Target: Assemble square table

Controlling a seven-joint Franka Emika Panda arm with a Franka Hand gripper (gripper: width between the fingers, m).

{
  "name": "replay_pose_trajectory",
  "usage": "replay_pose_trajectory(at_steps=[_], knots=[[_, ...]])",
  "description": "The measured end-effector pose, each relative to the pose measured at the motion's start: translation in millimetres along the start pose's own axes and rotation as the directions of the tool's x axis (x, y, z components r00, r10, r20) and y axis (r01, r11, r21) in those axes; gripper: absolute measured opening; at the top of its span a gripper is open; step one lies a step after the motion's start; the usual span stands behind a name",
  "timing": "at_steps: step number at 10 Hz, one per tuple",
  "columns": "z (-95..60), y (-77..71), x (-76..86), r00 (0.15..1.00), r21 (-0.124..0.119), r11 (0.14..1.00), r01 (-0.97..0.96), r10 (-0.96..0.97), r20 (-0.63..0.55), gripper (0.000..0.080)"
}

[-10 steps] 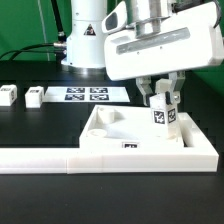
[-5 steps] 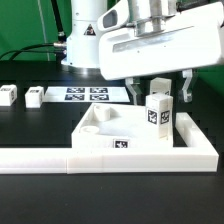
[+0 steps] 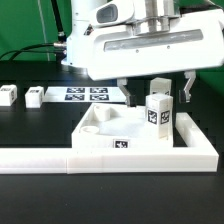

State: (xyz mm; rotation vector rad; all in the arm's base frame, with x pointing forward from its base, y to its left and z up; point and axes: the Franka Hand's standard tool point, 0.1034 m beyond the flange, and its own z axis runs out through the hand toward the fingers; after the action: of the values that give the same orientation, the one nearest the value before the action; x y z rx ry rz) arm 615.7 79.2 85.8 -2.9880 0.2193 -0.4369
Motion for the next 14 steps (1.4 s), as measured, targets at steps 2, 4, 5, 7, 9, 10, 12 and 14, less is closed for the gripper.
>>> replay_pose_trajectory(at_steps=[2,4,5,7,9,10,12,14], knots=[[0.2,-0.7,-0.3,0.989,-0.007,0.989,0.147,-0.147,0.002,0.0649],[2.3,-13.6,-6.3,0.92,0.006,0.921,0.39,-0.39,0.042,0.0649],[3.5,-14.2,-5.5,0.859,0.025,0.862,0.507,-0.507,0.074,0.0649],[8.0,-5.5,-4.8,0.752,0.056,0.759,0.649,-0.651,0.107,0.0649],[7.6,-1.1,-2.4,0.672,0.054,0.679,0.732,-0.733,0.101,0.0649],[7.5,-0.6,-0.5,0.672,0.041,0.677,0.735,-0.735,0.089,0.0649],[7.6,-0.2,0.5,0.697,0.033,0.701,0.713,-0.712,0.085,0.0649],[7.7,0.1,0.5,0.699,0.033,0.703,0.711,-0.71,0.085,0.0383]])
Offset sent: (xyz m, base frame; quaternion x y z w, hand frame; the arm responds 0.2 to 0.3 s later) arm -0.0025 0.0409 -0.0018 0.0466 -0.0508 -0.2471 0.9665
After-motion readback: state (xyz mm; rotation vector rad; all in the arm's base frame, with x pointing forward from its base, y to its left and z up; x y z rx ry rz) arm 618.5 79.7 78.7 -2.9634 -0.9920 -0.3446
